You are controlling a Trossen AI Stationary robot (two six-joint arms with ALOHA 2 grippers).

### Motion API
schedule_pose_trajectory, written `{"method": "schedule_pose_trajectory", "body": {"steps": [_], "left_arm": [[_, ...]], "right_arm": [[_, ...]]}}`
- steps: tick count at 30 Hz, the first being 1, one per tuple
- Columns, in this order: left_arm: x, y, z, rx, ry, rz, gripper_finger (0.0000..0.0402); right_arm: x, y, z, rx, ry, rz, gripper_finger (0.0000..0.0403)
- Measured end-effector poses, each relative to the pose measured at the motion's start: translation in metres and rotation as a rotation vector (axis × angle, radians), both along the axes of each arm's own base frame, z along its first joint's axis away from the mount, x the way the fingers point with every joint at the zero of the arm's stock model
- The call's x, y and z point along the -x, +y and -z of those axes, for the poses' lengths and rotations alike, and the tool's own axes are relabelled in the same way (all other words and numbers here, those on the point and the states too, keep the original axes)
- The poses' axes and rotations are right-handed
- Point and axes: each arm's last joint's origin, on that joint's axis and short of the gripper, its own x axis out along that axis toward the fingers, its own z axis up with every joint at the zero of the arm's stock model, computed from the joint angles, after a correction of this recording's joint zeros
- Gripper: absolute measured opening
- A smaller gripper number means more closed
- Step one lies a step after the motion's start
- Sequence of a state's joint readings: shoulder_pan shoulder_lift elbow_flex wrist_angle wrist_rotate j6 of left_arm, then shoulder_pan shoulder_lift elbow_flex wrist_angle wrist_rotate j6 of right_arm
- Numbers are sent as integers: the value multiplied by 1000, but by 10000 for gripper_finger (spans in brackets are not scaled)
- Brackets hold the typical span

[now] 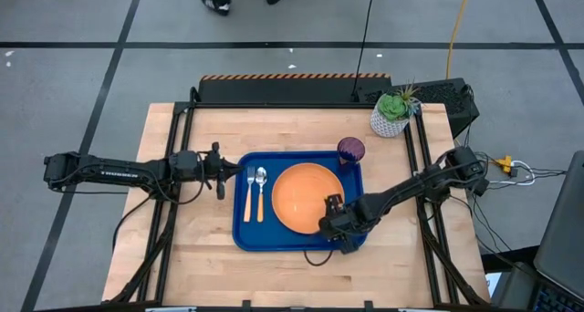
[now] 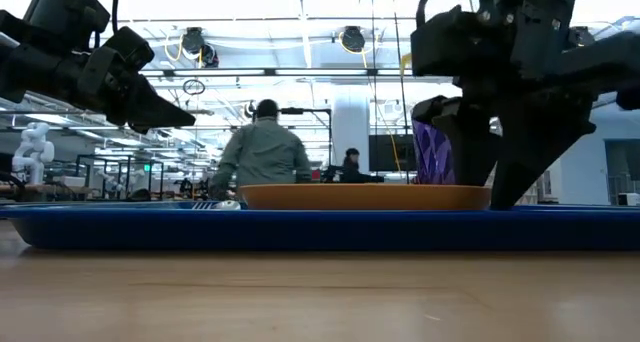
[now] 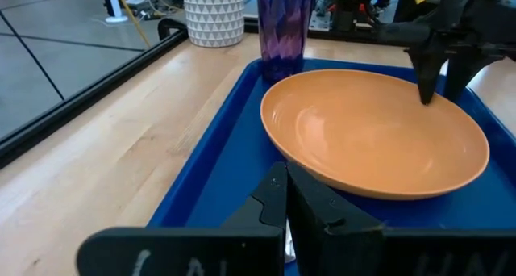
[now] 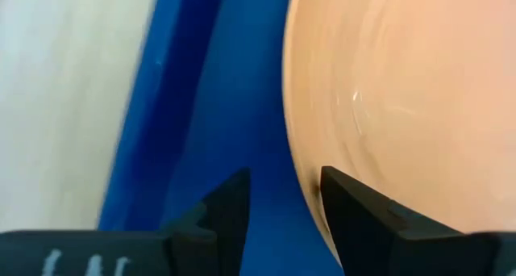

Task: Pick and place plate/cup/fork/spoon on tray
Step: Adjust the plate on the tray

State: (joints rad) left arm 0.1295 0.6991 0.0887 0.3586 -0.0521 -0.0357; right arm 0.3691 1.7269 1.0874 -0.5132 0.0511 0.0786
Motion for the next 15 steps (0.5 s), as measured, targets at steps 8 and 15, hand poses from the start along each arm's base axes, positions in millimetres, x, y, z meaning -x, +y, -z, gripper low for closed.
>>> {"method": "schedule_pose_trajectory", "body": {"steps": [8,15], "left_arm": [[0,0,0,1,5,0,3],[0,0,0,0,4,1,3]], "right_arm": [[-4,13,-4,-32,-90,-44,144],[-5,13,-5,-39,-109,-47,144]]}}
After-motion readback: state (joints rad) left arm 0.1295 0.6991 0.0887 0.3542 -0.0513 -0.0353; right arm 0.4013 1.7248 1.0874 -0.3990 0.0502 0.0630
